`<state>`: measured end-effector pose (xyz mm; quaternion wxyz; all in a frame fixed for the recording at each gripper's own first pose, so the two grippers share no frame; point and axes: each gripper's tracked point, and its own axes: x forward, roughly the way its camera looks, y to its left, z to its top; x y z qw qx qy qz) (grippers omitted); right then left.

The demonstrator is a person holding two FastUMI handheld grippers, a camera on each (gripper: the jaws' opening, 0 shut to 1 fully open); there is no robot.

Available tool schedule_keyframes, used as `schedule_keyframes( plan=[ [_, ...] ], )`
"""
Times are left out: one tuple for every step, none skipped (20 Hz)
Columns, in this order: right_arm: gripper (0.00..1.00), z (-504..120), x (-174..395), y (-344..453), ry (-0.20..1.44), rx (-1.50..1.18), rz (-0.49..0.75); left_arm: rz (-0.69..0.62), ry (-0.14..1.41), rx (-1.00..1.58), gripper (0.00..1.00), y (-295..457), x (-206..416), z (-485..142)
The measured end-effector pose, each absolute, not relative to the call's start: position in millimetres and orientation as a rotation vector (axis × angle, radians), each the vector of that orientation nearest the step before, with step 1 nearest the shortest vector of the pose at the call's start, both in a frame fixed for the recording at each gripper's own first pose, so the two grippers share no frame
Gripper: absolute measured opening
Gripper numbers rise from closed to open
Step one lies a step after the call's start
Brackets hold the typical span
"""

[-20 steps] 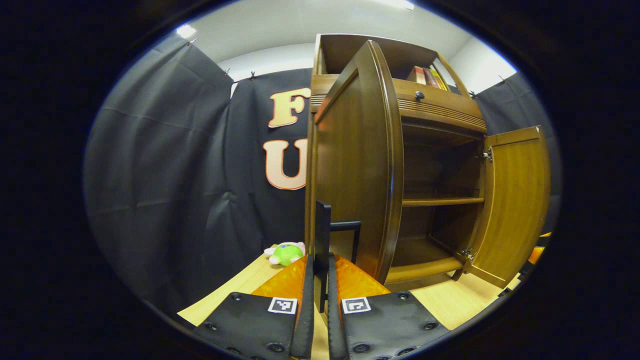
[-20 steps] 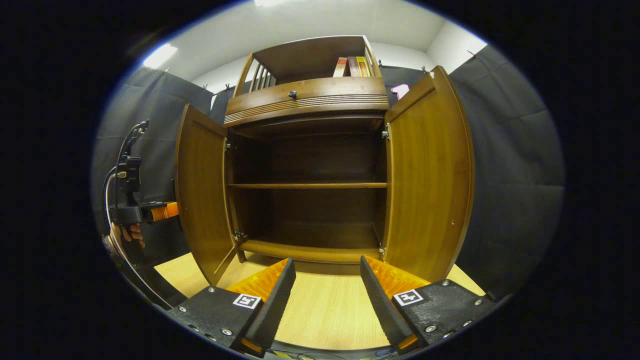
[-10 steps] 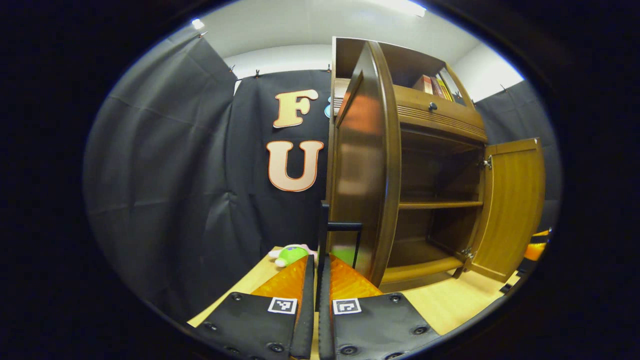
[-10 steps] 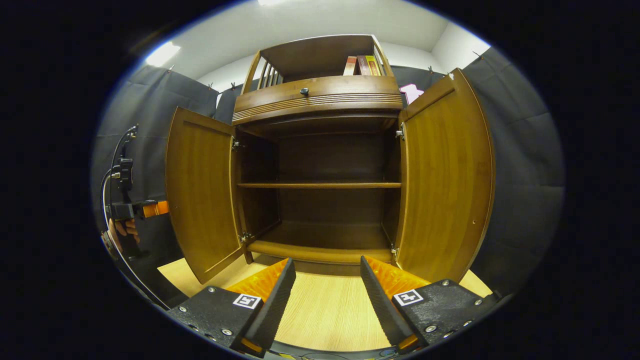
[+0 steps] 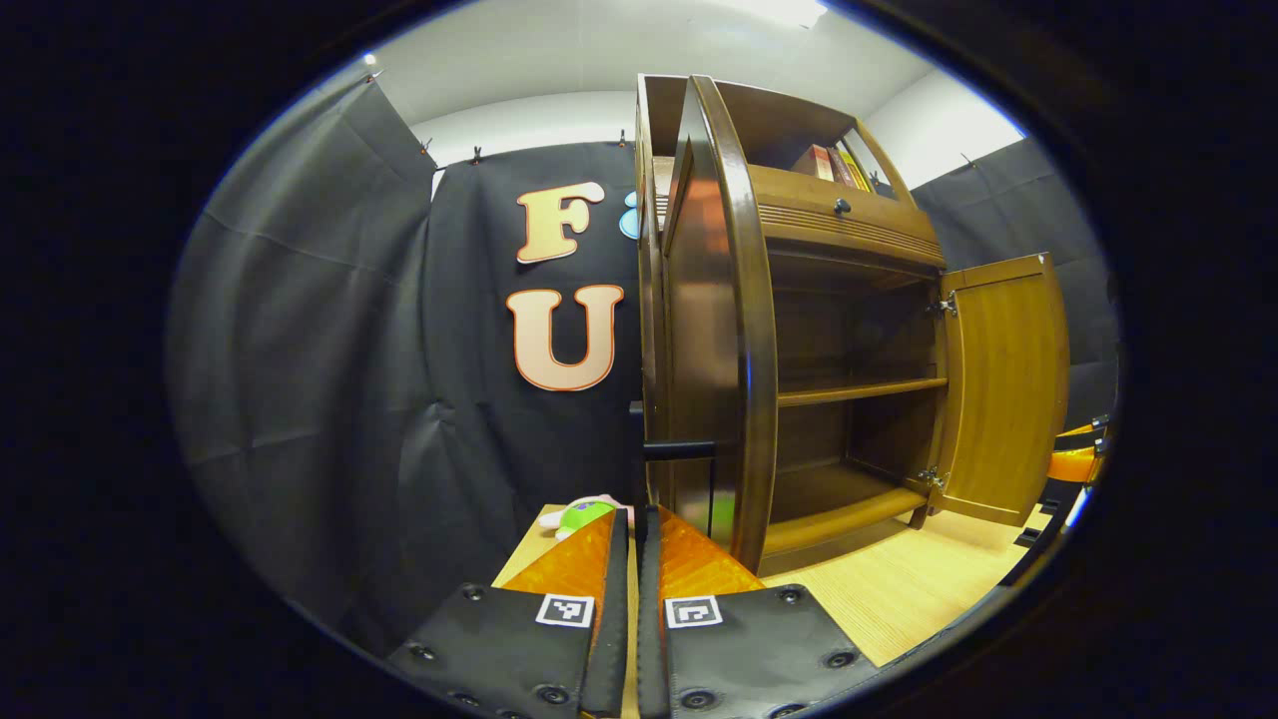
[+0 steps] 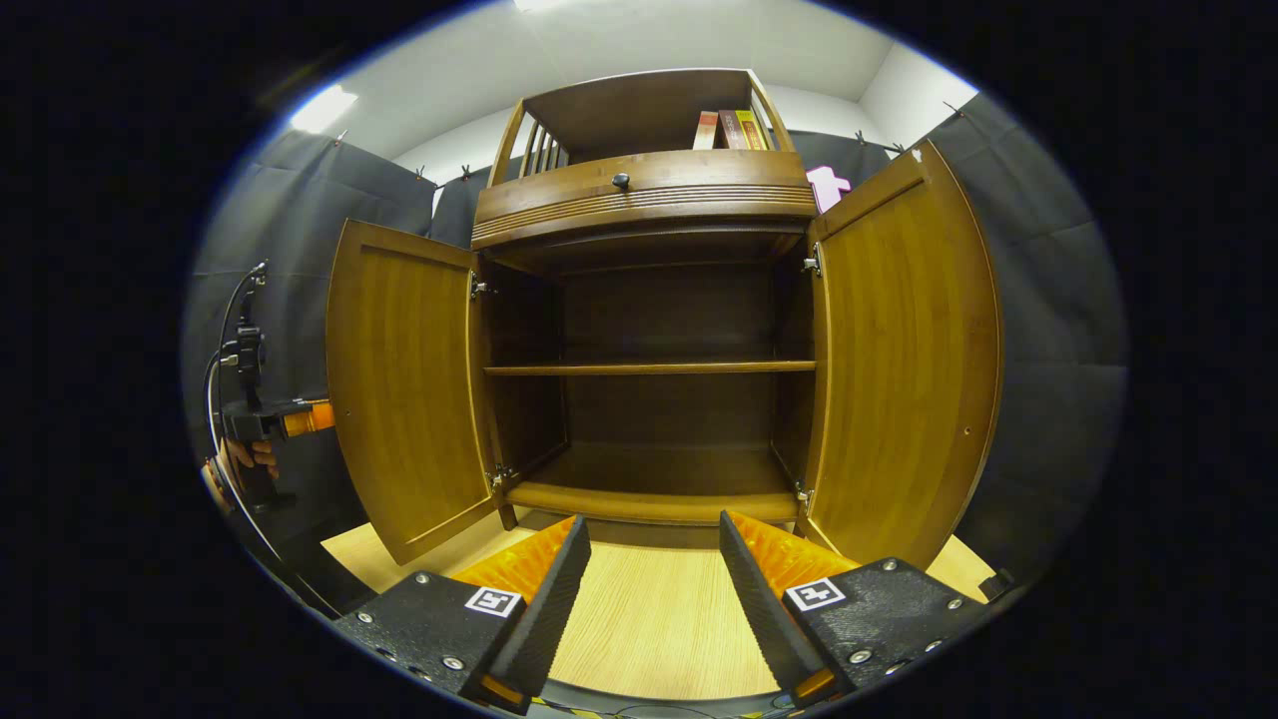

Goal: Open the right door of the double-door shoe cabinet with the right hand, and open the left door with the left hand.

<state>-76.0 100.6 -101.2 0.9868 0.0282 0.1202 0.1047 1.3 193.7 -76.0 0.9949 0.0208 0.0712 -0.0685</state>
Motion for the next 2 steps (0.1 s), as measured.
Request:
schedule_keyframes(
  plan=[
    [0.81, -102.5, -77.1, 102.3, 0.243, 0.059, 0.214, -0.148, 0.141, 0.032, 0.12, 198.8, 2.0, -75.0],
    [0.81, -102.5, -78.1, 103.9, 0.245, 0.059, 0.216, -0.153, 0.145, 0.022, 0.12, 203.2, 0.5, -74.7]
  ],
)
